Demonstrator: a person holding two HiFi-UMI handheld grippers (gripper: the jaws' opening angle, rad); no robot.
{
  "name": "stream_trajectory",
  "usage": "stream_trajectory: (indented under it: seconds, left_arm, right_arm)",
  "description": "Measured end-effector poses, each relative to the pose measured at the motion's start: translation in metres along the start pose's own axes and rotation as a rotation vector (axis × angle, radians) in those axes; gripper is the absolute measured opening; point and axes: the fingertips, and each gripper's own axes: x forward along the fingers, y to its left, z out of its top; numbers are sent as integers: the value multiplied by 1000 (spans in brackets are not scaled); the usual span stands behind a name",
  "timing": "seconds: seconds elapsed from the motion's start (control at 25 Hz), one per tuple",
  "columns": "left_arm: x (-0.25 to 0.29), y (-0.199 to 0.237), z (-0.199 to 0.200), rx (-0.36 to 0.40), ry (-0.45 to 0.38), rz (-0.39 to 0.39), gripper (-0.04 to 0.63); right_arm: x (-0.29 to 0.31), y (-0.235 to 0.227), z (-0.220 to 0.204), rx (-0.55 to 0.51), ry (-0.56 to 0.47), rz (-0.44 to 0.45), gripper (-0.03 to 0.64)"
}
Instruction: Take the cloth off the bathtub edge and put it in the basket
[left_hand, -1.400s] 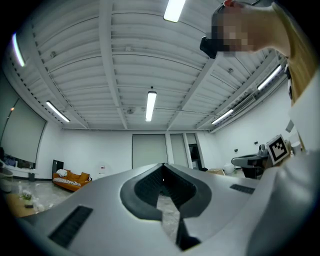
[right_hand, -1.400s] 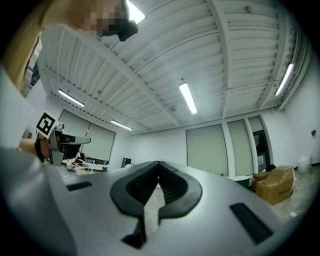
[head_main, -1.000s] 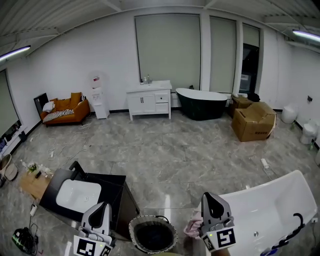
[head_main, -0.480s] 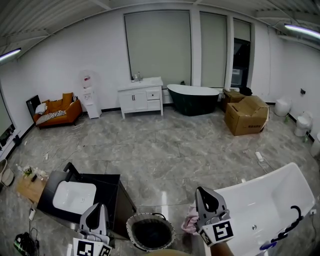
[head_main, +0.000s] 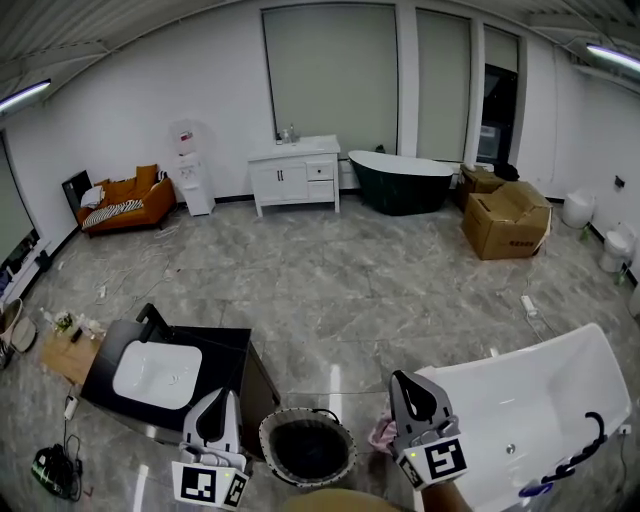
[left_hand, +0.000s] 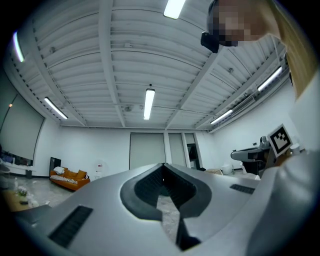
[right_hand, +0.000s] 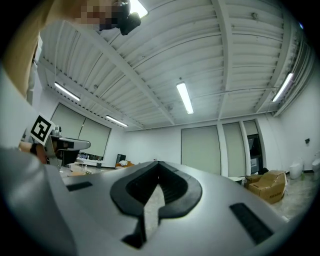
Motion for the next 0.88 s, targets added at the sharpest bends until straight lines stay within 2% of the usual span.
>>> stream_trajectory:
  seconds: [0.44, 0.88]
  left_arm:
    - [13, -34, 0, 83, -25, -29, 6]
    - [-5, -39, -3, 77, -24, -48, 6]
  right_arm:
    - [5, 39, -5, -14, 17, 71, 5]
    - [-6, 48, 1, -21, 0, 59, 5]
